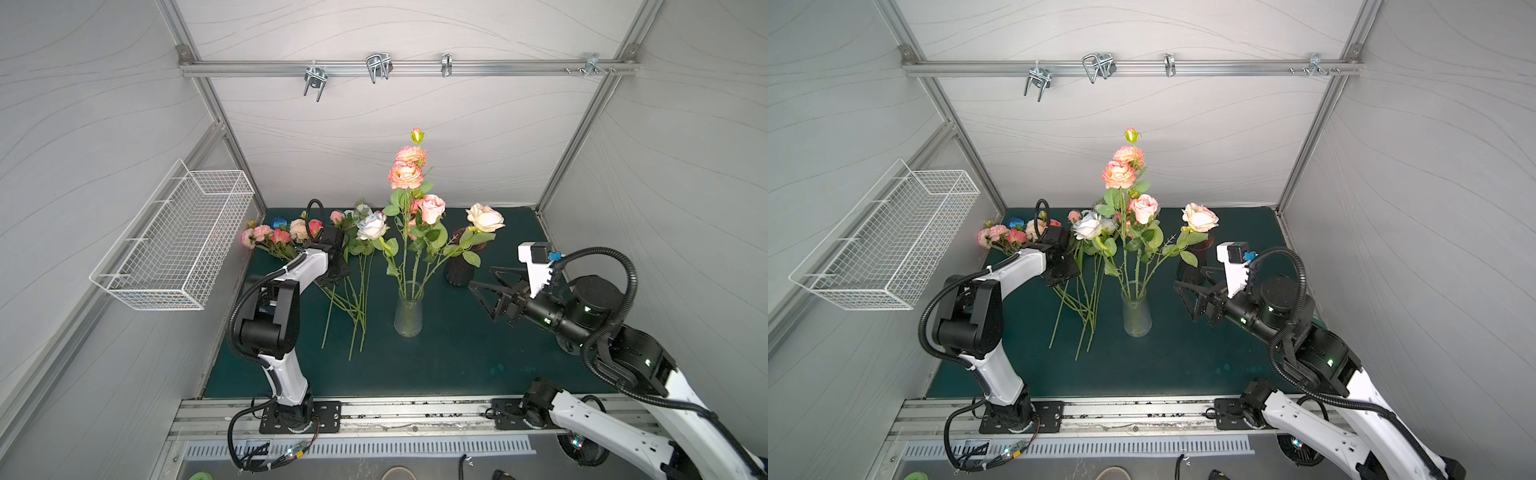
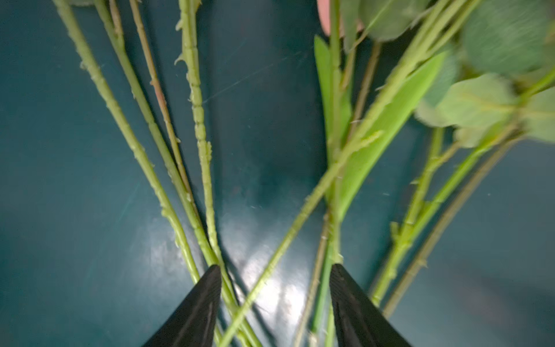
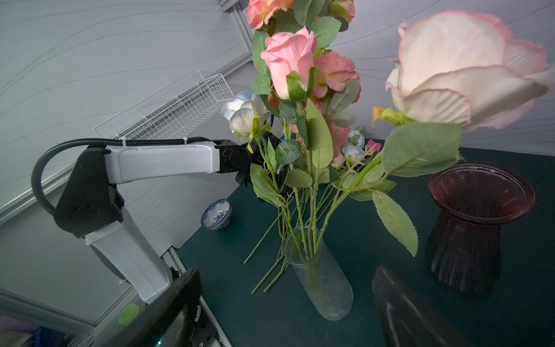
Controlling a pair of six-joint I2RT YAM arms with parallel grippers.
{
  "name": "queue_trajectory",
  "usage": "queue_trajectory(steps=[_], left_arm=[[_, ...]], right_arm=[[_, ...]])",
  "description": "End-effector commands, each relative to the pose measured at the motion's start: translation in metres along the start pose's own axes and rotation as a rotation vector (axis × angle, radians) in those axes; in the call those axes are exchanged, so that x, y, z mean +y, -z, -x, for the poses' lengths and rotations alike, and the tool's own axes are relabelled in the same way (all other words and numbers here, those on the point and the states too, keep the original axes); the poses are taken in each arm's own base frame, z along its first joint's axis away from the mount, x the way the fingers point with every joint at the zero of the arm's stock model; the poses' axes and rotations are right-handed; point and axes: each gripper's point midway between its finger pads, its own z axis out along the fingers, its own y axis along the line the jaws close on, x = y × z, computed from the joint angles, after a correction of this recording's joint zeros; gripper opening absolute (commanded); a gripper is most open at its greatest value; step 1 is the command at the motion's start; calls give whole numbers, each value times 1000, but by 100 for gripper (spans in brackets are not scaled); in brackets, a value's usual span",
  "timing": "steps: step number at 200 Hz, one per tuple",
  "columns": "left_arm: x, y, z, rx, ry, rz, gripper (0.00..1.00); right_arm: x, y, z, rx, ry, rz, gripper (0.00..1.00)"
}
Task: Arrange flowers in a vase
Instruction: Pick up the flower from the flowers, then place the flower in the vase.
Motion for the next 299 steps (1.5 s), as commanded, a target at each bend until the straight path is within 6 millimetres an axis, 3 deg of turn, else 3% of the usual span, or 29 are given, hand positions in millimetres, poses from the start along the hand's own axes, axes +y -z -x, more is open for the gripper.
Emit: queue_trajectory(steps=[1,32,67,98,126,171,222,259,299], left_arm=[[19,-6,-2,5,-48,125,57],[19,-14,-2,2,-91,175,50],[10,-12,1,-35,-138,188,28],[6,6,10,-91,-129,168,10],[12,40,26,-189,-85,156,0],[26,135,42,-391,34,30,0],[38,288,27,-665,47,-305,0],[26,383,-10,-765,-60,-660,0],[-2,457,-77,-759,-348,-1143,0]], right_arm=[[-2,7,-1,-6,-2,-9,91],[-2,11,0,-14,-2,-12,91],[-3,15,2,-18,-2,-16,91],[-3,19,2,-26,-1,-20,91],[-3,19,2,-28,-2,-19,91],[-7,17,2,-37,-9,-34,91],[-6,16,3,-59,-7,-25,91],[-3,10,5,-60,-5,-7,91],[43,-3,20,5,28,206,92]])
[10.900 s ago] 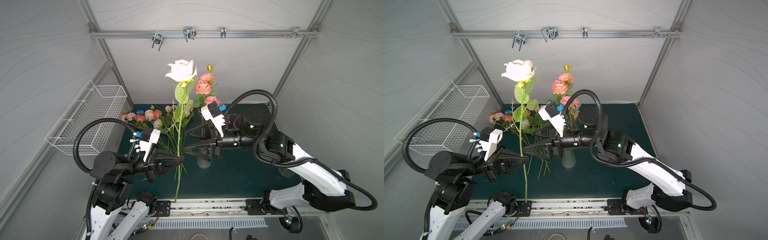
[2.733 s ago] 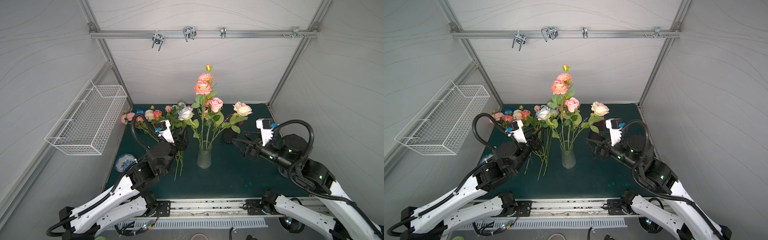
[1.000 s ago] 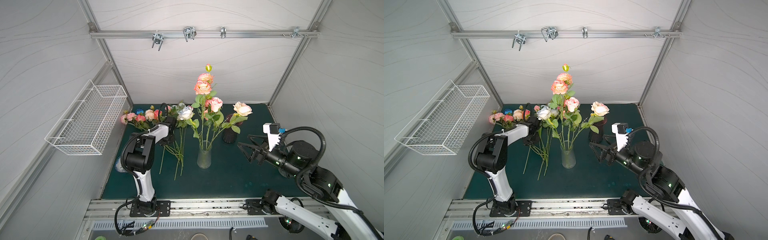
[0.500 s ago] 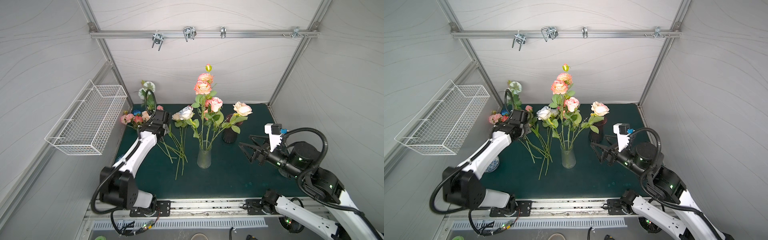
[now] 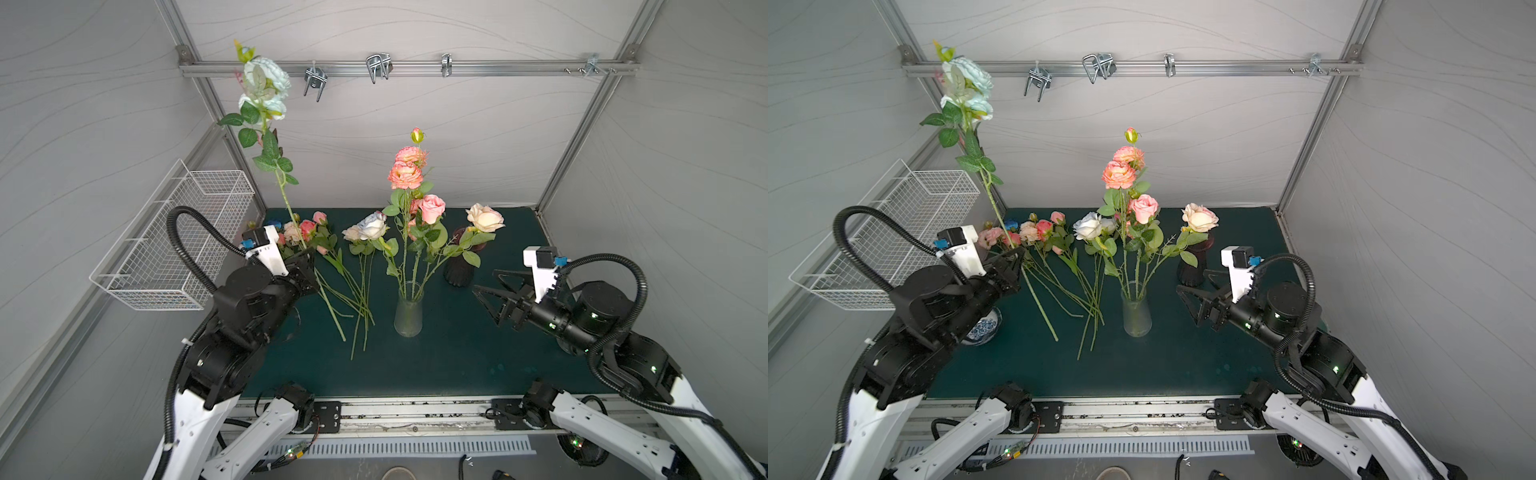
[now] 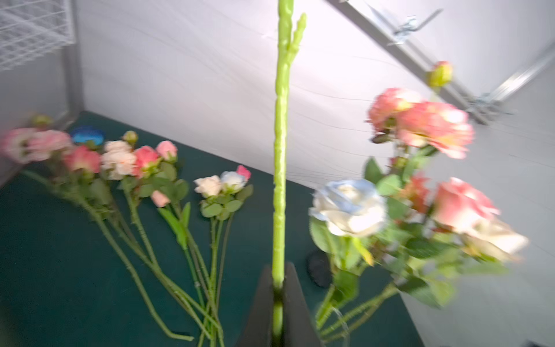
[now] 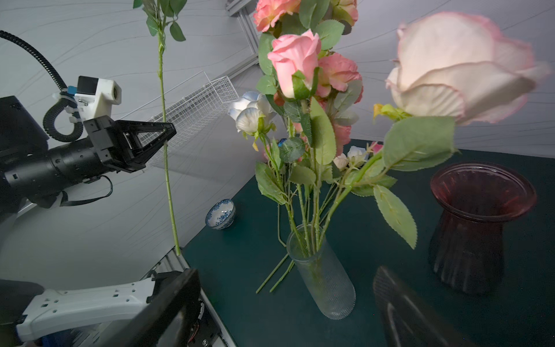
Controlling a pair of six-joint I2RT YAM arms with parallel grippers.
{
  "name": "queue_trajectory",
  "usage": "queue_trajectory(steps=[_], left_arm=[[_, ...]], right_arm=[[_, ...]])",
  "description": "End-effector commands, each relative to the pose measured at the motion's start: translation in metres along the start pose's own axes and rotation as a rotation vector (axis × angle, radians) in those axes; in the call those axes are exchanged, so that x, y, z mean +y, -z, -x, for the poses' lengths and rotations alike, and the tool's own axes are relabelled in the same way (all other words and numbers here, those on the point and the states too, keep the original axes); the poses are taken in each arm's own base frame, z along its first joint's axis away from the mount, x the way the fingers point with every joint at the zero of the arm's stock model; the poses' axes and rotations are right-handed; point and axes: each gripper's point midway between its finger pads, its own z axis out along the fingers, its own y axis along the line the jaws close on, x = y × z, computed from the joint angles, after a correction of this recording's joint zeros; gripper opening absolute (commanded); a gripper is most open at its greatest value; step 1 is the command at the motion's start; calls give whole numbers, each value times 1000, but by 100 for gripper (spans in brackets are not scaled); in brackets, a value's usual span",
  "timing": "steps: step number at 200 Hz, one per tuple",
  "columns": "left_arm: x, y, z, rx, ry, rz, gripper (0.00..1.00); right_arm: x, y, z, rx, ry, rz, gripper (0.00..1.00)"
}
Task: Arrange flowers in a vase
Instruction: Place the flower in the vase.
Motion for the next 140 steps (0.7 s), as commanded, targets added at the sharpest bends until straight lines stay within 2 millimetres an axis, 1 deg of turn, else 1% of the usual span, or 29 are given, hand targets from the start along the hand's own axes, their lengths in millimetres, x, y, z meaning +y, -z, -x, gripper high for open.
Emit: queue_trajectory(steps=[1,20,27,42,51,64,72,96,111,126,140], left_arm=[[-68,29,1,15,-68,-396,0],[-106,59,-12,84,-108,-660,0],[-116,69,-17,109,-109,-742,0],[-130,85,-22,143,-97,-865,0],[-135,91,-24,159,-81,-921,0],[-141,95,-27,170,-52,-987,0],[-144,96,-30,191,-28,-1020,0],[-150,96,-33,213,34,-1097,0],[-151,96,-37,222,53,-1119,0],[-153,98,-41,227,48,-1133,0],[-155,102,-42,229,39,-1149,0]], right_arm=[[36,-6,23,-1,27,165,92],[63,-17,36,23,40,273,92],[75,-23,39,31,53,309,92],[102,-33,47,33,99,371,92],[119,-39,49,34,136,403,92],[140,-45,52,27,171,446,91],[149,-48,56,16,175,474,91],[164,-56,65,-6,146,535,88],[173,-55,69,-14,130,582,86],[175,-58,71,-17,113,589,86],[173,-63,71,-13,97,571,87]])
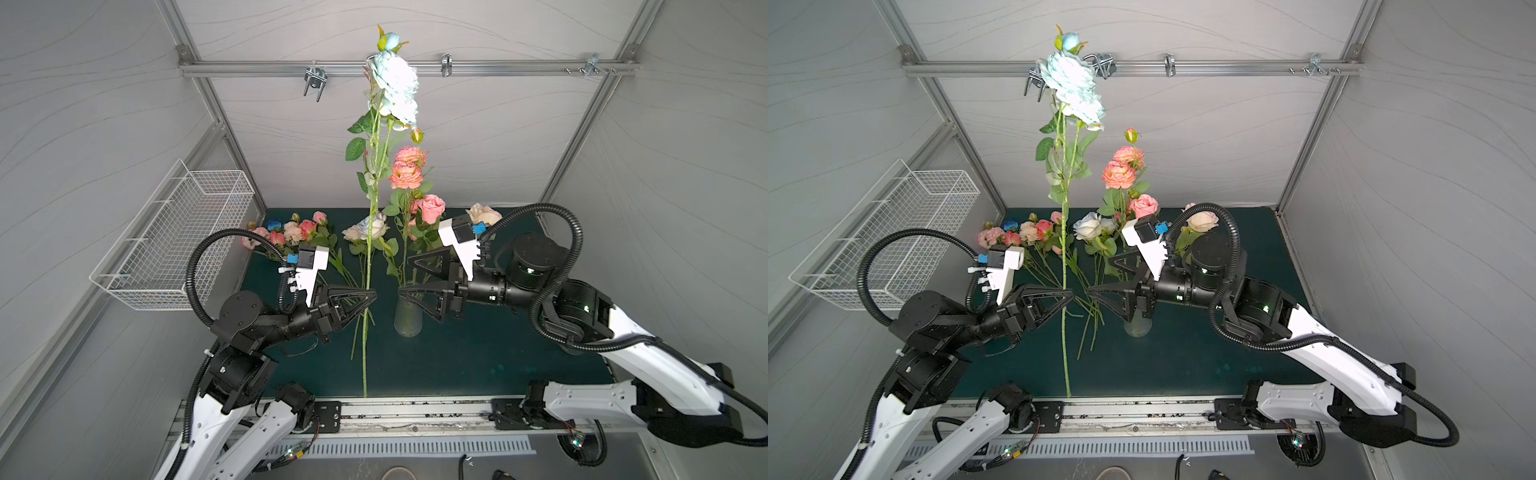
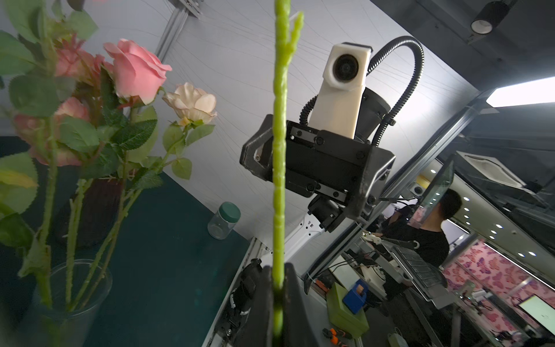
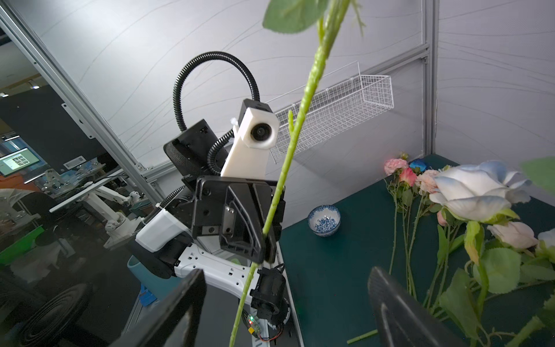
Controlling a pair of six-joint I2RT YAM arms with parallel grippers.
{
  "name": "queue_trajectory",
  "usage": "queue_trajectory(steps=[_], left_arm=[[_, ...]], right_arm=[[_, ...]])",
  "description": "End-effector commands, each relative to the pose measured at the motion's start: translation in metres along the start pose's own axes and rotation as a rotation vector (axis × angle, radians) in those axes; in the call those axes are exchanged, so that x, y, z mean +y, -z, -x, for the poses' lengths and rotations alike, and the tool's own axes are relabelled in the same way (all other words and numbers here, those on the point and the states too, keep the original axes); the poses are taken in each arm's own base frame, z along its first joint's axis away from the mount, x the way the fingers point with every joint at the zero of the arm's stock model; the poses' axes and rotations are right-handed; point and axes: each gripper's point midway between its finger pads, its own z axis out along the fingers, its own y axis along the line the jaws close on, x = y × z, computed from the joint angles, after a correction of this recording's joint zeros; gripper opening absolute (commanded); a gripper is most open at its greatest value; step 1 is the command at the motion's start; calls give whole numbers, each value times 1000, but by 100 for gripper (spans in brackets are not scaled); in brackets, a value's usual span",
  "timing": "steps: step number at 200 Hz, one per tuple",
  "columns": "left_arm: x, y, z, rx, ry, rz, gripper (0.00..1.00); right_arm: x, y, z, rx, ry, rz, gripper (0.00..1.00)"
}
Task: Arrange flowers in a vase
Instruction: Place the flower in the vase.
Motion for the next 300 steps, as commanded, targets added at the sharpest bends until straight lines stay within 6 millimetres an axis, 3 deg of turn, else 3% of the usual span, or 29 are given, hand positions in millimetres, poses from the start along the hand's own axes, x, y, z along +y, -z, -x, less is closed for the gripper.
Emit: queue_trajectory(steps=[1,41,75,130,162,171,184,194,206,247,300], left_arm=[[-42,6,12,-37,-97,-141,0],[-37,-7,-8,32,-81,-156,0],[-38,-20,-30,111,-111,-151,0],[-27,-36,-41,153,-116,-108,0],[-15,-37,-37,130,-110,-32,0],[-9,-34,-34,112,-112,8,19],[-1,-27,-27,67,-109,79,59],[5,-19,-21,32,-112,135,82],[21,-4,-11,-29,-118,260,98],[71,55,10,-180,-159,652,100],[79,86,7,-255,-163,722,99]], right_arm=[[13,2,24,-77,1,46,87],[4,-4,31,-95,-47,15,85],[2,-3,37,-113,-80,44,74],[7,9,31,-120,-79,56,39],[-1,20,30,-125,-58,-7,0],[-5,23,29,-124,-44,-41,0],[-10,28,32,-127,-6,-89,0],[-16,32,34,-122,37,-135,0],[-20,36,39,-118,84,-175,0],[-36,47,64,-121,234,-327,0],[-70,46,90,-160,314,-440,0]])
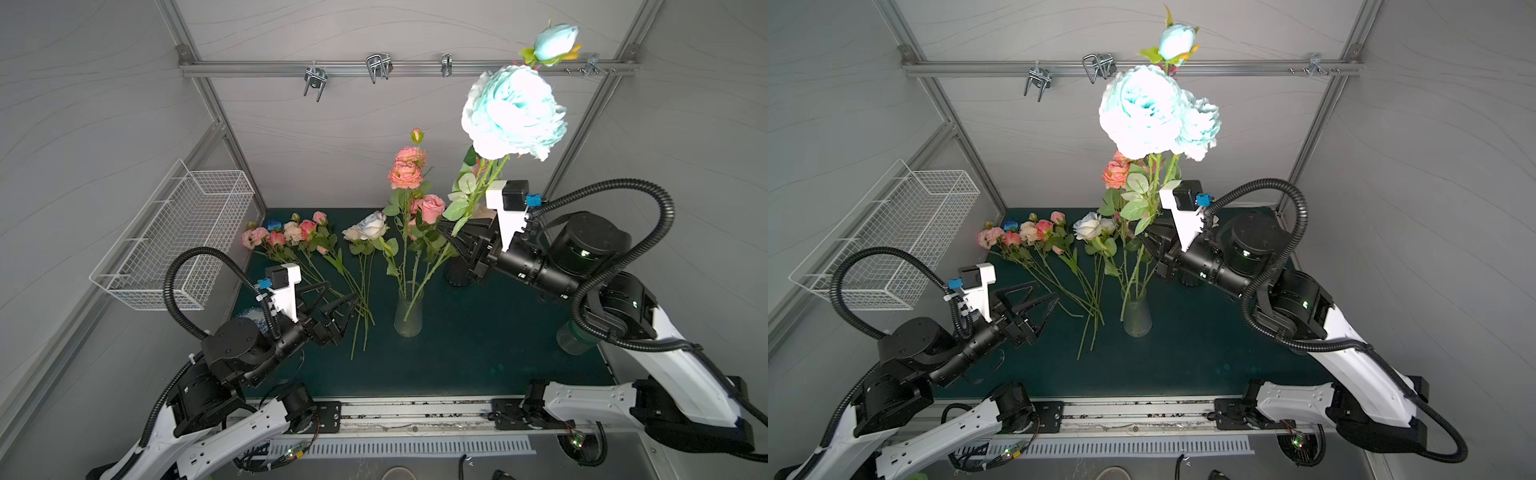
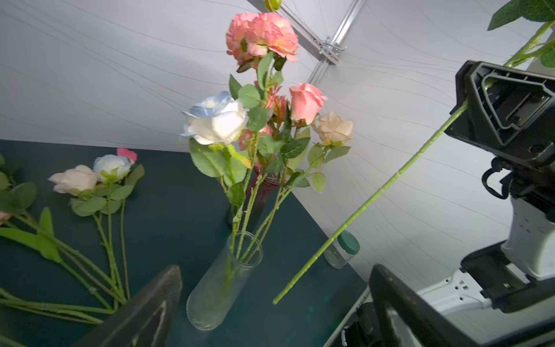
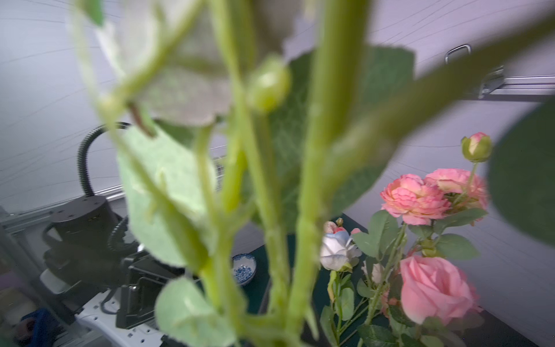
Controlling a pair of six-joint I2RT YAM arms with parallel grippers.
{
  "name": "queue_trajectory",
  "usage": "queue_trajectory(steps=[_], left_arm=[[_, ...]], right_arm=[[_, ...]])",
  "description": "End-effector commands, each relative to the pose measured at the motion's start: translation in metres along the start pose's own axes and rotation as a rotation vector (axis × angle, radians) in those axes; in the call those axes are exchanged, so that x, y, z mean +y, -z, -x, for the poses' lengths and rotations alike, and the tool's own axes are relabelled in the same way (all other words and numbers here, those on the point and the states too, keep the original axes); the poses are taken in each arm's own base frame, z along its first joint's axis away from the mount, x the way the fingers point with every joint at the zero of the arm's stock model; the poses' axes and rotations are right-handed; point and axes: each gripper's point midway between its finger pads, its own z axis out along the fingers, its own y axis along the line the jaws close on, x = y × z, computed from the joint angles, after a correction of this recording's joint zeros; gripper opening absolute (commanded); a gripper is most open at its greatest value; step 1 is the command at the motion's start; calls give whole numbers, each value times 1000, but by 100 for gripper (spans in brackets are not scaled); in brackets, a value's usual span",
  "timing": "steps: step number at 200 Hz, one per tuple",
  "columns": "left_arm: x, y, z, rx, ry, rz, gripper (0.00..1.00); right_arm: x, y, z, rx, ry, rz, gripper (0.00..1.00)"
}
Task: Arrange flowers in a vase
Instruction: Place the flower in the vase.
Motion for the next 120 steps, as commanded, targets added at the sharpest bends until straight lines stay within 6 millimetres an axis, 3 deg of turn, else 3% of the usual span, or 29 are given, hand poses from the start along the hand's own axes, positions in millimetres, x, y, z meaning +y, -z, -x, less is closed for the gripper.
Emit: queue_trajectory(steps=[1,32,71,120], left_arm=[[21,8,5,-50,-6,99,99],[22,13,4,-43,-9,97,99],[24,14,0,-32,-9,100,99],[23,13,-2,-27,-9,95,99]], right_arm=[[-19,-11,3,-3,71,-65,0],[-29,-25,5,-5,116,-96,0],[-45,-41,-8,-3,136,-129,0],[-52,-53,-46,50,103,-126,0]])
